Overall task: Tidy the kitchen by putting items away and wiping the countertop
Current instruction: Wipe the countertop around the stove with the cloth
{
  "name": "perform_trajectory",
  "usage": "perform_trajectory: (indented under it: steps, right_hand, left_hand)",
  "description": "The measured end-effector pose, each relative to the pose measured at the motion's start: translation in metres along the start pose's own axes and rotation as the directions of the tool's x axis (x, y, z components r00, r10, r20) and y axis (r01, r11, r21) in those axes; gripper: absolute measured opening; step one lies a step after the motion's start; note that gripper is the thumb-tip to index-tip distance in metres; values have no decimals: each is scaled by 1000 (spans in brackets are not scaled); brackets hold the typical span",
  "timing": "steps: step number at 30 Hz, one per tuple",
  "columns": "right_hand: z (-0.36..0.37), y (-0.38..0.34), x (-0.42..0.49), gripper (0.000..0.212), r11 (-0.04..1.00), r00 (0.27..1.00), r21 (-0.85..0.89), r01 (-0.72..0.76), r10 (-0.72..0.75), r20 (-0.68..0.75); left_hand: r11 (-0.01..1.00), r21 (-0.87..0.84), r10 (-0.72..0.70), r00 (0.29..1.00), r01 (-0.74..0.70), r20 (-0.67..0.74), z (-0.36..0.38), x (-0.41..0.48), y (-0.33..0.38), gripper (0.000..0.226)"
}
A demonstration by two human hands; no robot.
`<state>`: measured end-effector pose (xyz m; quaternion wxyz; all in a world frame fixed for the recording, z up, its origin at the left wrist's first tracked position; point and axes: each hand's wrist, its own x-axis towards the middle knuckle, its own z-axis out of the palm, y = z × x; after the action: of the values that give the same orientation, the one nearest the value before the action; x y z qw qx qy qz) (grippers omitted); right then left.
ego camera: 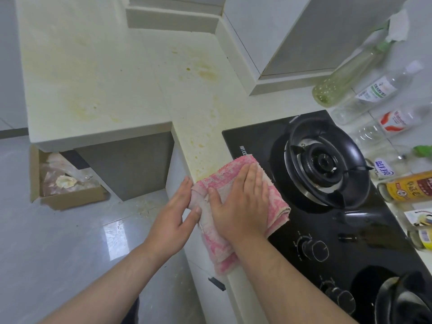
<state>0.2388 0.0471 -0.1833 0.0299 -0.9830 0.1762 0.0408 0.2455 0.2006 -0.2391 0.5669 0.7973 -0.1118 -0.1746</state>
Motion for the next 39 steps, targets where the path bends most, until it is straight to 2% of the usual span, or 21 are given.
perform_trajectory:
  steps: [3, 8, 12, 22, 27, 31, 34, 39]
  right_hand:
    - [0, -7, 12, 99, 1000, 1000, -14, -1, 1, 11]
    - [-1, -20, 32, 99, 1000, 1000, -13, -6, 6, 18]
    - [-3, -30, 48, 99, 1000, 999, -14, -7, 7, 31]
    - [-6, -51, 83, 98, 1000, 999, -31, 7, -6, 36]
    - [-9, -60, 95, 97, 999, 998, -53, 7, -4, 55]
    - [-10, -68, 107, 97, 998, 998, -65, -2, 6, 61]
    - [-11, -72, 115, 96, 998, 998, -66, -6, 11, 65]
    - [-14, -78, 124, 94, 997, 997, -76, -21, 27, 69]
  left_hand:
    - [1000, 6, 7, 1000, -7, -5, 0, 2, 1, 59]
    - [997, -45, -64, 996, 62, -58, -5, 24, 0, 59]
    - [998, -57, -28, 997, 24, -69, -13, 43, -1, 59]
    - [998, -44, -52, 992, 47, -118, -32, 69, -4, 49]
    - [981, -150, -157, 962, 126, -222, -35, 78, -2, 43]
    - [943, -258, -261, 945, 207, -195, -39, 82, 6, 36]
    - [917, -334, -292, 938, 219, -185, -45, 86, 12, 20]
    - [903, -361, -292, 949, 232, -121, -47, 90, 8, 32]
